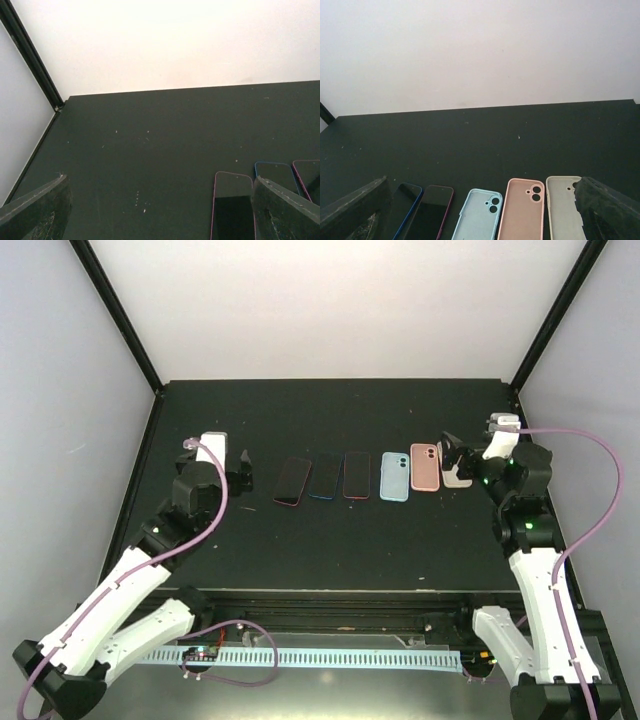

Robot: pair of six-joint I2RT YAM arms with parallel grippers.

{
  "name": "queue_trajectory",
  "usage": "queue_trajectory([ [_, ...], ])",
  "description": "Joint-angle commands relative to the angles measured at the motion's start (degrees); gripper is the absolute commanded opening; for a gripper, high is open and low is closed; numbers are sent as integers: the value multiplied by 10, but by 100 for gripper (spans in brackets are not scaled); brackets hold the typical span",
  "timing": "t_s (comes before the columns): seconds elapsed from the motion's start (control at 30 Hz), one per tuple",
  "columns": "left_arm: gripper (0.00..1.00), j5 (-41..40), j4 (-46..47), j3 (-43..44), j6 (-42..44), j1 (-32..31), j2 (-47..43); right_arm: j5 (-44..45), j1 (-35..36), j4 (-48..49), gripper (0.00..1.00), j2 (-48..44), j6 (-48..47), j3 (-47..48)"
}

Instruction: Take the phone out of the phone case

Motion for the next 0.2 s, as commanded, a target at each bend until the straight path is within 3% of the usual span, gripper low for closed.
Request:
queue_trajectory([
  [0.0,99,-25,15,8,-14,3,-2,12,-1,17,100,-8,-13,4],
  [0.17,99,-25,16,6,-10,3,-2,21,-1,21,100,-6,-15,-1],
])
